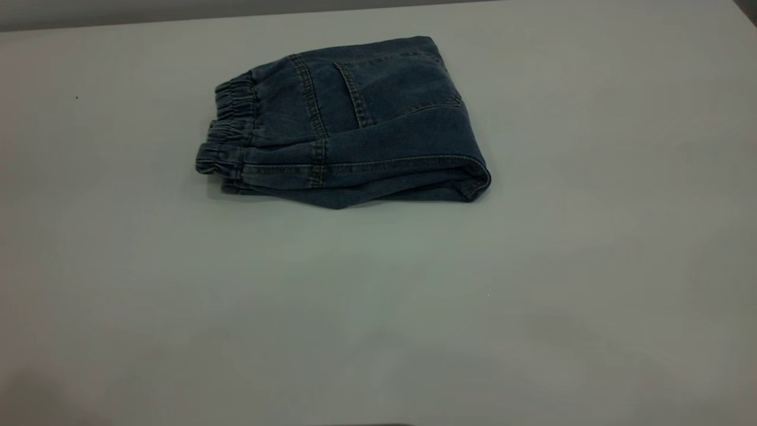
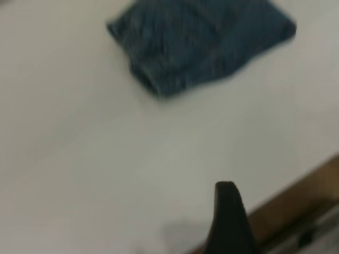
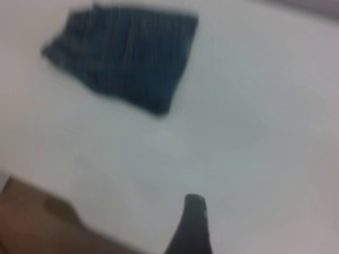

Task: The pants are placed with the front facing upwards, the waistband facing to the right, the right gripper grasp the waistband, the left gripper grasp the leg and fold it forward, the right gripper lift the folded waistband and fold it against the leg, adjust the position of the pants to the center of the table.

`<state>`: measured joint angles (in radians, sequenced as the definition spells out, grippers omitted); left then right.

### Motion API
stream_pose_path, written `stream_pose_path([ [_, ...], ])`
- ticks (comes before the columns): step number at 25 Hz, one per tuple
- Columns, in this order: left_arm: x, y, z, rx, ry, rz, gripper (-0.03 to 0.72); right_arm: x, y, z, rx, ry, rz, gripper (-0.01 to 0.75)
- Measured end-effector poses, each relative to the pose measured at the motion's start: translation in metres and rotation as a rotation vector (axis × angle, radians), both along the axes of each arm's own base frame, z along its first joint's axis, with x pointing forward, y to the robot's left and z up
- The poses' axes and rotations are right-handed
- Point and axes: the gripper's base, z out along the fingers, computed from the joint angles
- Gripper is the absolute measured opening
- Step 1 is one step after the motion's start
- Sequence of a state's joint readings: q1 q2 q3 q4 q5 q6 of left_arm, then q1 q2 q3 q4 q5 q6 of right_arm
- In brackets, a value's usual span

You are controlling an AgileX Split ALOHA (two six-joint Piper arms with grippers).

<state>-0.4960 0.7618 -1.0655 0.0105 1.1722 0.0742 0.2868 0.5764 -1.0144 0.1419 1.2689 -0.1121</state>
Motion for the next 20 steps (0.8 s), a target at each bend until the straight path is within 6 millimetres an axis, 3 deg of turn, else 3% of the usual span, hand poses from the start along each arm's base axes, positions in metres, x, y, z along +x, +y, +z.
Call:
stream_pose_path([
  [6, -0.032, 0.018, -0.070, 0.016, 0.102, 0.039, 0.452, -0.018, -0.006, -0.089, -0.019, 0.104, -0.020, 0.568],
  [10, -0.045, 0.026, -0.104, -0.022, 0.131, 0.104, 0.452, -0.025, -0.007, -0.128, -0.003, 0.141, -0.035, 0.568],
  [15, -0.054, 0.033, -0.125, -0.045, 0.109, 0.149, 0.452, -0.027, -0.008, -0.131, 0.035, 0.091, -0.059, 0.568],
  [20, -0.057, 0.039, -0.127, 0.001, 0.055, 0.140, 0.452, -0.027, -0.008, -0.132, 0.037, 0.093, -0.060, 0.568],
])
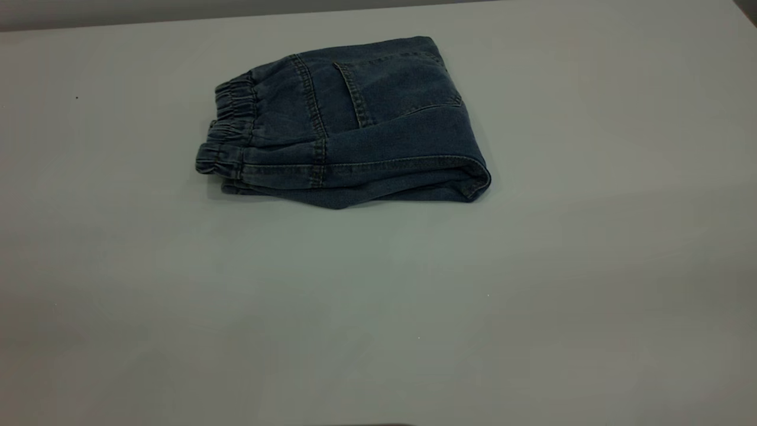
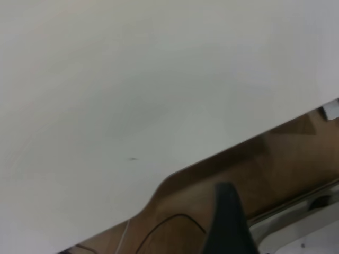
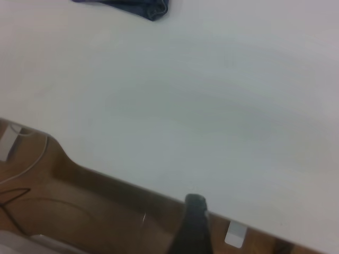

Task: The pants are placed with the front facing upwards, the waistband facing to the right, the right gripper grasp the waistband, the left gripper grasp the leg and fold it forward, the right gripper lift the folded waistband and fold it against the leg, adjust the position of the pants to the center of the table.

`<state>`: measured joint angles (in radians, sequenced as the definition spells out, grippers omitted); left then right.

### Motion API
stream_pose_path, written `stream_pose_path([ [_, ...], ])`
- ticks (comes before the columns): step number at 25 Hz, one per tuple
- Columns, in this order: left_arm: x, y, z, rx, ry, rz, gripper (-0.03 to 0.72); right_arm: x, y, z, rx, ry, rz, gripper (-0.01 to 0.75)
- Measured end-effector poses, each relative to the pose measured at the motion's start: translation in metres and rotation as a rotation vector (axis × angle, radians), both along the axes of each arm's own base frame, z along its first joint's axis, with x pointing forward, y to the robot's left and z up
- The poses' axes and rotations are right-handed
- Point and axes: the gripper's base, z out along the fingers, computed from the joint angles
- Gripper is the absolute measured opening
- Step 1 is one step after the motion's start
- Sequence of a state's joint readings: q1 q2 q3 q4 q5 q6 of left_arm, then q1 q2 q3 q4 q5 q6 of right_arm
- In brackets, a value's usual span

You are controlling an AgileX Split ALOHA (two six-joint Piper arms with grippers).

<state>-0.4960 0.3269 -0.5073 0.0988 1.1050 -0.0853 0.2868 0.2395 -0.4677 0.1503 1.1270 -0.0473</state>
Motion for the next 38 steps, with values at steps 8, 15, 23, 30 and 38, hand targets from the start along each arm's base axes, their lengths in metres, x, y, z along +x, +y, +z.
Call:
stream_pose_path([
  [8, -0.003, 0.001, -0.002, 0.020, 0.019, -0.010, 0.452, 0.000, 0.000, 0.000, 0.001, 0.002, 0.001, 0.568],
  [15, -0.003, 0.002, -0.001, 0.017, 0.014, -0.007, 0.452, -0.003, -0.001, 0.000, 0.019, -0.019, -0.042, 0.568],
  [23, -0.010, 0.013, 0.000, -0.011, -0.034, 0.257, 0.452, -0.020, -0.005, 0.003, 0.052, -0.159, -0.197, 0.568],
  [30, -0.038, 0.020, 0.003, -0.050, -0.201, 0.455, 0.452, -0.032, -0.006, 0.002, 0.071, -0.233, -0.165, 0.568],
  [38, -0.053, 0.020, 0.001, -0.067, -0.284, 0.482, 0.452, -0.032, -0.006, 0.002, 0.071, -0.233, -0.165, 0.568],
])
